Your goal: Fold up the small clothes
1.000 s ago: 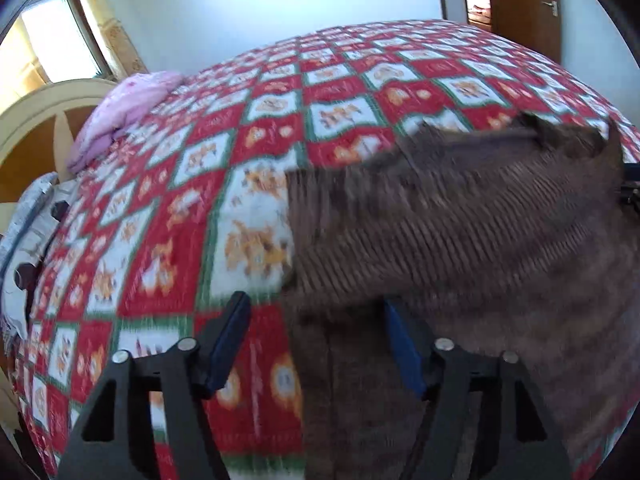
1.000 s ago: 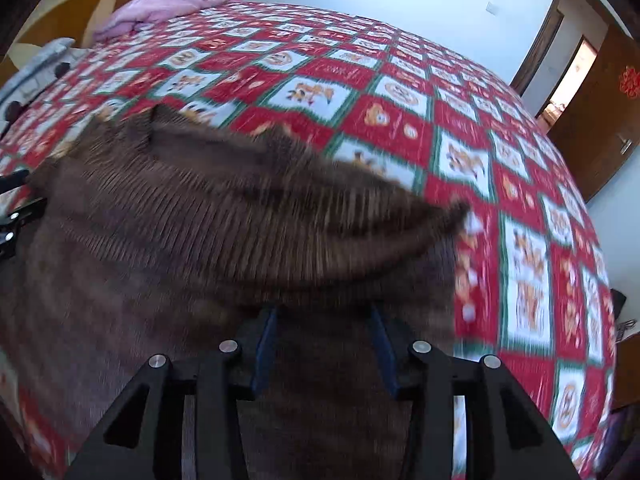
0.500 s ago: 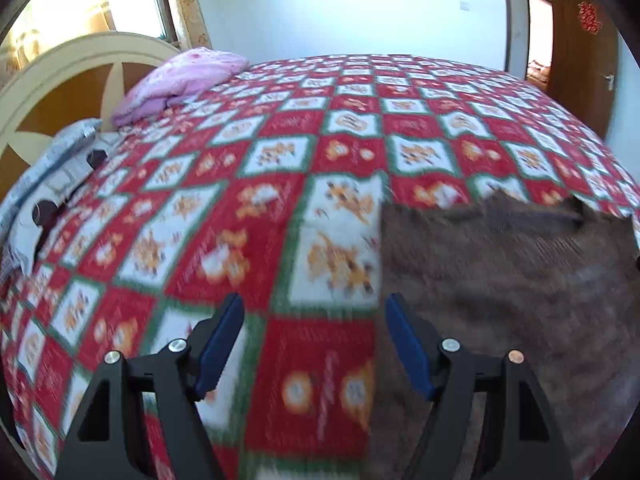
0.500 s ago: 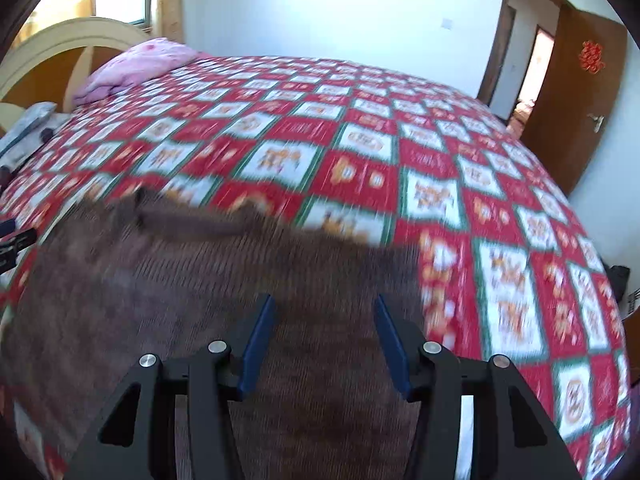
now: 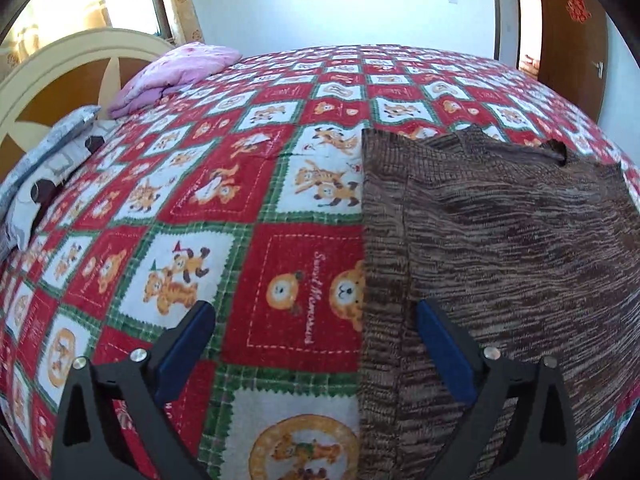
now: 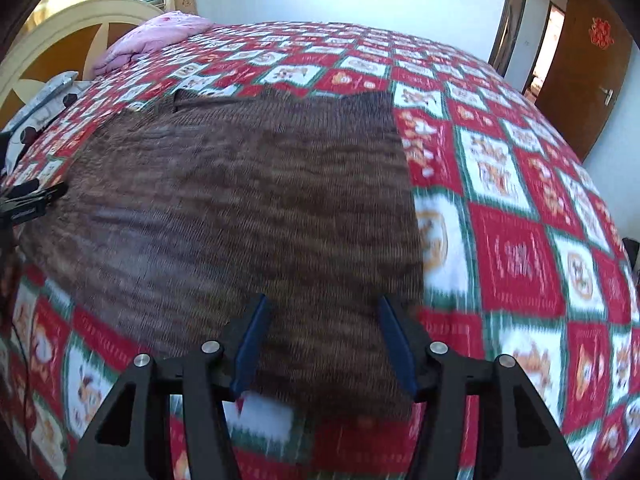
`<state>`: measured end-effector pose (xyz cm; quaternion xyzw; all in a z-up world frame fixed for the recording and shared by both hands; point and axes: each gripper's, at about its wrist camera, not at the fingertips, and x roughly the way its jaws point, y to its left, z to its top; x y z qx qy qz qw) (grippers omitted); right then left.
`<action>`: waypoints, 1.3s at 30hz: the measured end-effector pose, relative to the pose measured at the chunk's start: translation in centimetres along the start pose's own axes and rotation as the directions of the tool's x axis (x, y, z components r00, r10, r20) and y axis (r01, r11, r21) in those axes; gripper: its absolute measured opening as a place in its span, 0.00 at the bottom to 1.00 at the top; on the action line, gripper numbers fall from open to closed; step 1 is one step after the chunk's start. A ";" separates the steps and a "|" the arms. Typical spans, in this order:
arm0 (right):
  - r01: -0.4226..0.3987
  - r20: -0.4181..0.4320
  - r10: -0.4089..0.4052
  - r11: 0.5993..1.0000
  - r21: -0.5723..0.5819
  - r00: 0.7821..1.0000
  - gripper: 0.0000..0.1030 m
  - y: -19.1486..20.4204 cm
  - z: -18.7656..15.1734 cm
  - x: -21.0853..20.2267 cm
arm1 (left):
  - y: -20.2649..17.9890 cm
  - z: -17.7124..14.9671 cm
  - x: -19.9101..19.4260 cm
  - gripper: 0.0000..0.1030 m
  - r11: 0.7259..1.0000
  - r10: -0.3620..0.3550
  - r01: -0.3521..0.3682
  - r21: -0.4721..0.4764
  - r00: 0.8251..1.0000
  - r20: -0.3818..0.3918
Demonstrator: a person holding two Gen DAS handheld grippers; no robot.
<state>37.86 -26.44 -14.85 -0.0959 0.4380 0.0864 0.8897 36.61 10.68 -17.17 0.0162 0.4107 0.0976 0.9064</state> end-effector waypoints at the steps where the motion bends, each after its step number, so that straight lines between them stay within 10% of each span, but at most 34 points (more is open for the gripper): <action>1: 0.001 0.004 -0.001 1.000 0.004 1.000 0.56 -0.2 -0.2 -0.2 | 0.2 0.0 0.1 1.00 1.000 -0.007 0.007 -0.013 1.000 0.000; 7: -0.013 0.110 0.001 0.995 0.101 0.994 0.56 -1.3 0.8 -1.1 | -0.3 -0.4 -0.1 1.00 1.000 0.008 -0.008 -0.001 1.000 0.026; 28: 0.066 0.056 -0.074 0.989 0.134 0.996 0.56 -0.1 -0.4 -1.1 | 0.5 -0.8 0.2 1.00 0.998 -0.045 0.047 -0.036 0.998 0.034; 39: -0.046 0.070 0.049 0.998 -0.049 0.996 0.56 10.1 4.0 -0.9 | 0.7 -0.9 0.1 1.00 0.997 -0.061 0.063 -0.050 0.998 0.032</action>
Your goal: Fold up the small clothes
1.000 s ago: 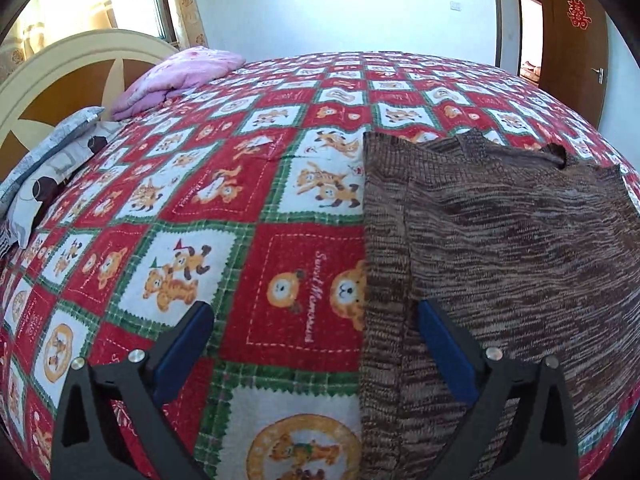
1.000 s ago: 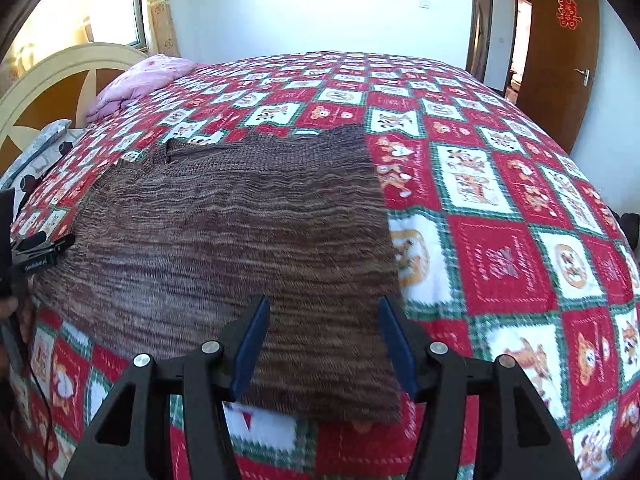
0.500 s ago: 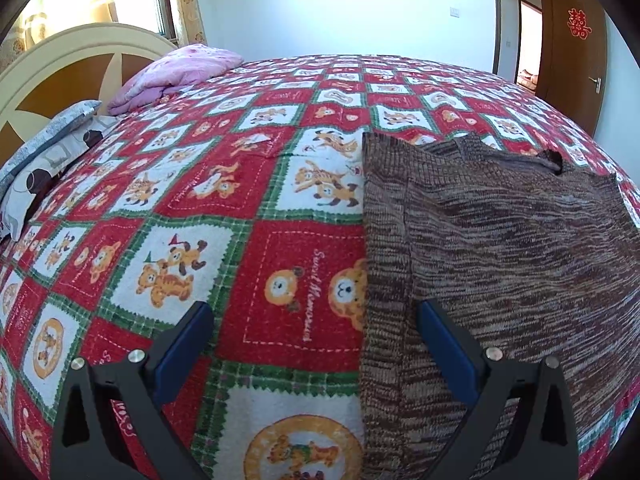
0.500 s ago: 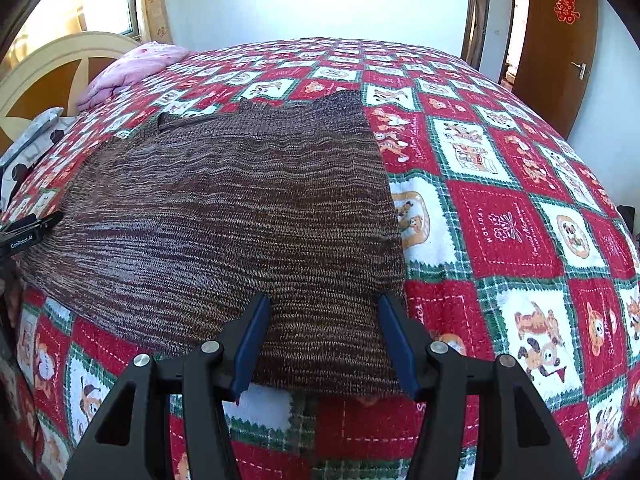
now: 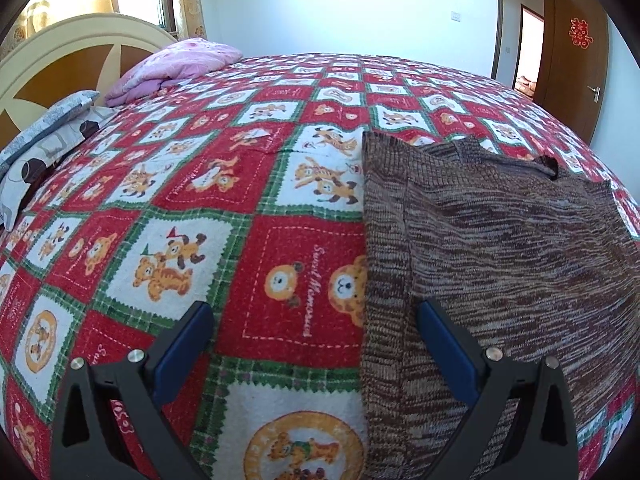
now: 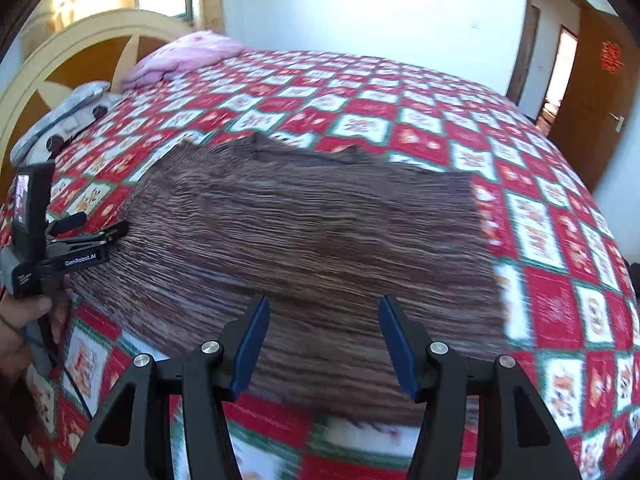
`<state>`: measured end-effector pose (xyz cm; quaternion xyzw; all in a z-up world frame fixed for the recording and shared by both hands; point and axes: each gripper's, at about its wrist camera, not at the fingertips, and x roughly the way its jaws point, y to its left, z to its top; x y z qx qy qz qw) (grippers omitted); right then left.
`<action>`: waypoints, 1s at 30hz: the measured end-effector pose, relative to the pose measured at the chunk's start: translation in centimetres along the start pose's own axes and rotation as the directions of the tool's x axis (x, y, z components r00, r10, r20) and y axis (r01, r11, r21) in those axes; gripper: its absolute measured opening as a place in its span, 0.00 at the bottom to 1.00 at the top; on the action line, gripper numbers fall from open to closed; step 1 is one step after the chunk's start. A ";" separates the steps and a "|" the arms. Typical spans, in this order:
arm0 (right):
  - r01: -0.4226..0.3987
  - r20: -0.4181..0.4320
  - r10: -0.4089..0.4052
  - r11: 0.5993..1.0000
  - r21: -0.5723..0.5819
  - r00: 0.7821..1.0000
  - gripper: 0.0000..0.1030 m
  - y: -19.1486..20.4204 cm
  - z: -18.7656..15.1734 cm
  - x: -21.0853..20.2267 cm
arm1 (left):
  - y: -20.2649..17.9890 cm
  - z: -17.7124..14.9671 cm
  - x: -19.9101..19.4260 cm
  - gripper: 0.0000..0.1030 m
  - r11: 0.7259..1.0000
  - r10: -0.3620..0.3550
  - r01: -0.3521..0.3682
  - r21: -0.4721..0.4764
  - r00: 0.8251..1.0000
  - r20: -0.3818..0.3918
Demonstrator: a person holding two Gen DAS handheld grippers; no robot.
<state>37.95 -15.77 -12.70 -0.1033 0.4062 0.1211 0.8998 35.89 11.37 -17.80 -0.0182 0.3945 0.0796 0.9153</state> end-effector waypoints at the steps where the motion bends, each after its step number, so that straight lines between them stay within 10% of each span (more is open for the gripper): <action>1: -0.005 -0.026 0.006 1.000 0.013 1.000 0.56 0.3 -0.3 1.0 | 0.0 0.0 0.0 1.00 1.000 0.000 0.000 0.000 1.000 0.000; 3: 0.002 -0.109 0.002 0.999 0.035 0.994 0.56 0.8 -1.5 3.0 | 0.0 -0.2 -0.3 1.00 1.000 0.000 0.000 -0.001 1.000 0.004; 14: 0.007 0.046 0.000 0.989 -0.146 0.999 0.56 5.0 -3.3 -2.5 | 2.5 -1.1 -2.8 1.00 0.991 -0.112 0.113 -0.079 0.994 0.018; 27: 0.080 0.172 0.040 0.768 -0.636 0.984 0.56 22.8 -4.6 0.8 | 10.0 -0.1 -3.9 1.00 0.978 -0.132 0.128 -0.168 0.991 -0.011; 30: 0.122 0.227 0.024 0.787 -0.605 0.974 0.54 23.4 -3.9 1.7 | 9.9 0.5 -3.1 1.00 0.968 -0.183 0.178 -0.179 0.983 -0.013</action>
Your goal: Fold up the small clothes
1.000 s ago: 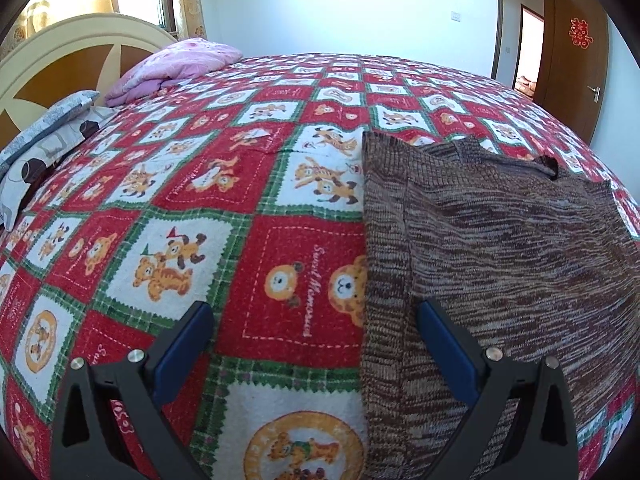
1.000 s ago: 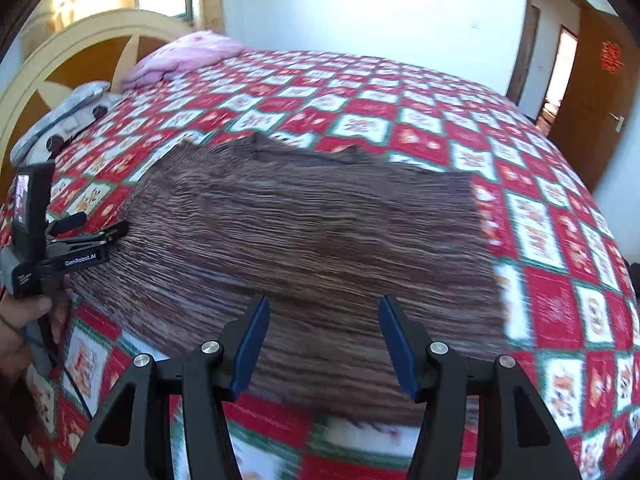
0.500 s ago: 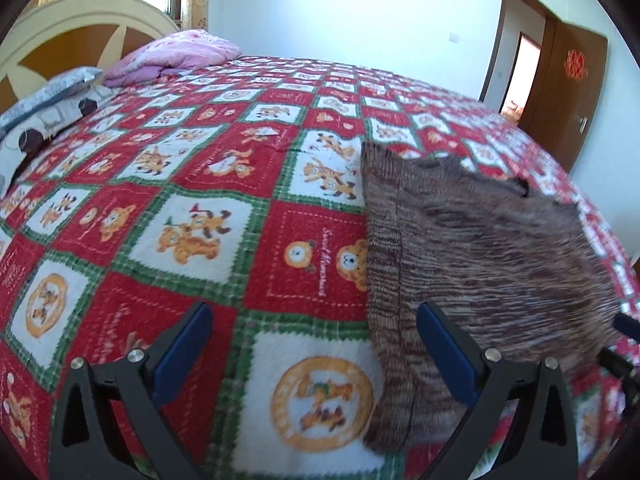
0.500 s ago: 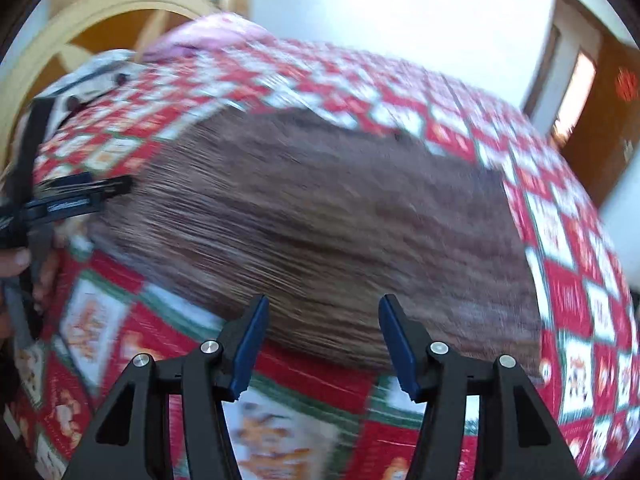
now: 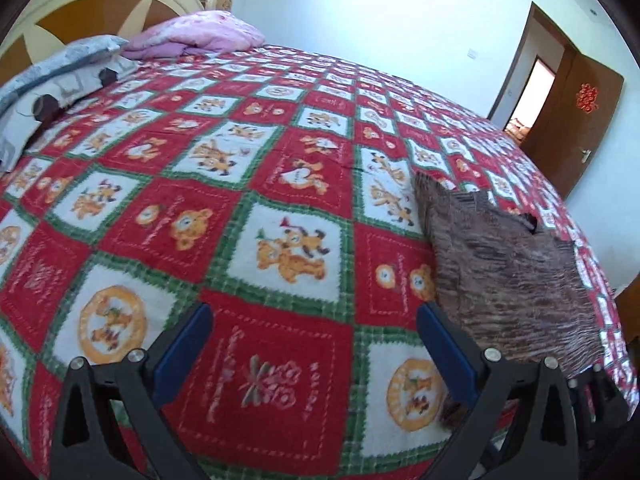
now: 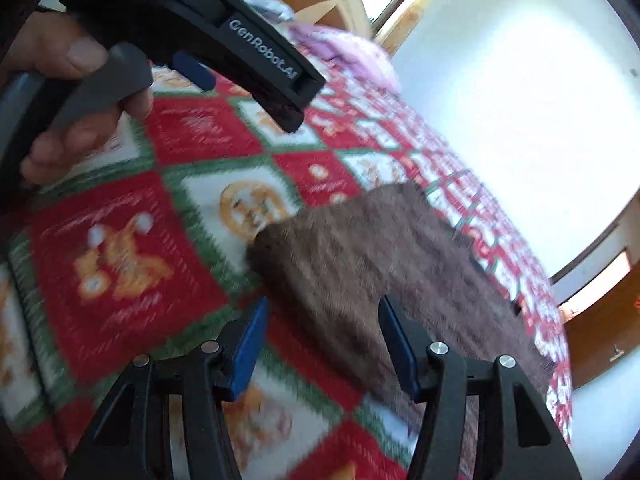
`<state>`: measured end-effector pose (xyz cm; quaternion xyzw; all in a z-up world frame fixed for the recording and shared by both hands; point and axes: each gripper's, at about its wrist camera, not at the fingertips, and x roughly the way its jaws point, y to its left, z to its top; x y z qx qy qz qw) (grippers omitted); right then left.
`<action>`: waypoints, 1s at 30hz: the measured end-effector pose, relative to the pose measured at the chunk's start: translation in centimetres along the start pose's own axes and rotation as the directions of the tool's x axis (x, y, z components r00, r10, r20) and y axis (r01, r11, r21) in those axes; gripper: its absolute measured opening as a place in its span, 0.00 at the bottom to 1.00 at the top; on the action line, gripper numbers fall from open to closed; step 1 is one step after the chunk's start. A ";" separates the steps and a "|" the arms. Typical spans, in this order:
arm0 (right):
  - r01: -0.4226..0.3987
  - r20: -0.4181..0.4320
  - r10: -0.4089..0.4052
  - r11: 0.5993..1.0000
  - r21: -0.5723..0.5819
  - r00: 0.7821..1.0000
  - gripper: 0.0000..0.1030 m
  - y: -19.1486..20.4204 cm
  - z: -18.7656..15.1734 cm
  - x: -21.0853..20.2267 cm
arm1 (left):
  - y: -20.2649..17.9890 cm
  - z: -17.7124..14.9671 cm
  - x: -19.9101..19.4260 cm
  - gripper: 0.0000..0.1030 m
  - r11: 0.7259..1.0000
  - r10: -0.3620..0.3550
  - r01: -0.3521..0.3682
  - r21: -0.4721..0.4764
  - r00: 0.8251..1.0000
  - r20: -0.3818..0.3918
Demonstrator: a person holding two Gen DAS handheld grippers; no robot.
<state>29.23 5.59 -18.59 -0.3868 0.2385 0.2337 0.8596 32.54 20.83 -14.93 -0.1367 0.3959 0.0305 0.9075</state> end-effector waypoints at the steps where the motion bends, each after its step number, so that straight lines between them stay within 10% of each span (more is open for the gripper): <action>1: 0.002 0.003 -0.002 1.000 0.019 1.000 0.48 -0.3 0.3 0.5 | -0.2 0.3 0.3 1.00 1.000 -0.016 0.016 0.003 1.000 -0.002; 5: -0.059 0.003 0.059 0.995 0.085 0.998 0.27 -1.3 0.2 1.2 | -1.7 1.8 2.2 0.98 0.998 -0.063 0.064 0.028 0.998 -0.026; 27: -0.031 0.039 0.029 0.999 0.045 0.999 0.21 -0.3 0.1 0.4 | -9.3 7.1 13.3 0.51 0.940 -0.284 0.309 0.143 0.944 -0.170; 30: -0.034 0.039 0.032 0.998 0.046 0.999 0.17 0.1 0.4 0.1 | -8.6 7.0 13.3 0.21 0.924 -0.348 0.368 0.109 0.923 -0.162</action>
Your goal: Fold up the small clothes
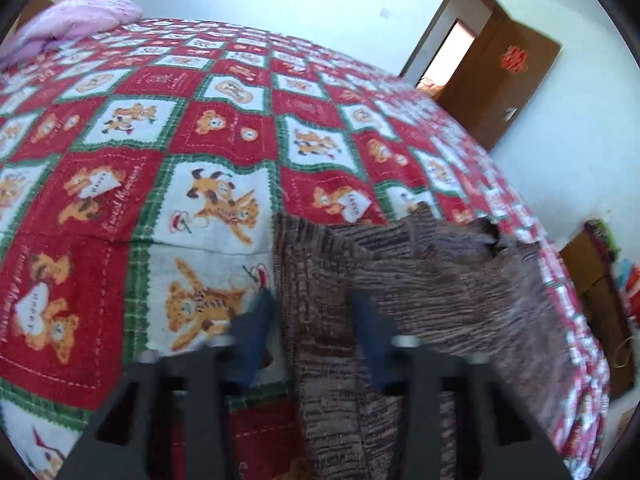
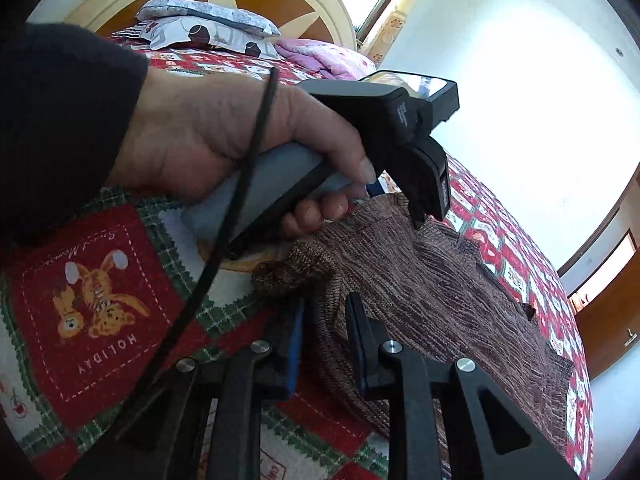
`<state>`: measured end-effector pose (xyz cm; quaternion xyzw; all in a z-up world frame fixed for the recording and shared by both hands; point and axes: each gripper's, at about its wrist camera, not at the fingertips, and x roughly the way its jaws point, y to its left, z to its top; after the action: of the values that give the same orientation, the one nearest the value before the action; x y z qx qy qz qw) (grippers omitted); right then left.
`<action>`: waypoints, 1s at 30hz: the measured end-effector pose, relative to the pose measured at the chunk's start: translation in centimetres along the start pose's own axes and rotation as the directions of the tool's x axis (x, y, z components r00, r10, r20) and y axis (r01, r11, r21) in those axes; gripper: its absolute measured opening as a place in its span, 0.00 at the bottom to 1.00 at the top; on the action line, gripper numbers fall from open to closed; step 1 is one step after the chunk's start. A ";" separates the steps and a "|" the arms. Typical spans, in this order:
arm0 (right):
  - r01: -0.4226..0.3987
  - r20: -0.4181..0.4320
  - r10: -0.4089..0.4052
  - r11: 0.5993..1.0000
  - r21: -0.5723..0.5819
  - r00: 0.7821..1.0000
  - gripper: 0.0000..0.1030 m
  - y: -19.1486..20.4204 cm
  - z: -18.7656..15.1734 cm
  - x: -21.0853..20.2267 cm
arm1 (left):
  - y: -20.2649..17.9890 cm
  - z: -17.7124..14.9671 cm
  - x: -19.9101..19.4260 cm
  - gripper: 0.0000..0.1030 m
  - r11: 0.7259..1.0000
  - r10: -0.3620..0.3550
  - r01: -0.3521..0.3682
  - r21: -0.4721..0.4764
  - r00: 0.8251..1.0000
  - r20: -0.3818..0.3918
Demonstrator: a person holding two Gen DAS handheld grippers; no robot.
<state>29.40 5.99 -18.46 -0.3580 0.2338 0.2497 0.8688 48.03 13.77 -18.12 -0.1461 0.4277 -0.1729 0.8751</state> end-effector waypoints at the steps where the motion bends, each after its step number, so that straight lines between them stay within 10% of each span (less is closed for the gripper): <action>1: -0.001 0.000 0.001 1.000 0.000 1.000 0.14 -0.3 -0.2 0.0 | 0.4 -0.2 -0.1 0.18 0.999 -0.033 0.033 -0.022 0.999 0.002; 14: -0.070 -0.005 0.071 0.988 0.135 0.997 0.04 -3.7 -0.2 -0.6 | 2.3 -0.1 0.2 0.14 0.980 -0.149 0.149 -0.134 0.989 0.008; 30: -0.148 0.044 0.142 0.899 0.413 0.989 0.04 -10.4 -3.3 -4.0 | 0.3 0.5 -1.8 0.13 0.971 -0.085 0.082 -0.224 0.996 -0.007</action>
<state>31.80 -3.96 -12.98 -0.1451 0.3020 0.2604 0.9055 47.46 14.81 -16.70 -0.2599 0.4452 -0.1616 0.8415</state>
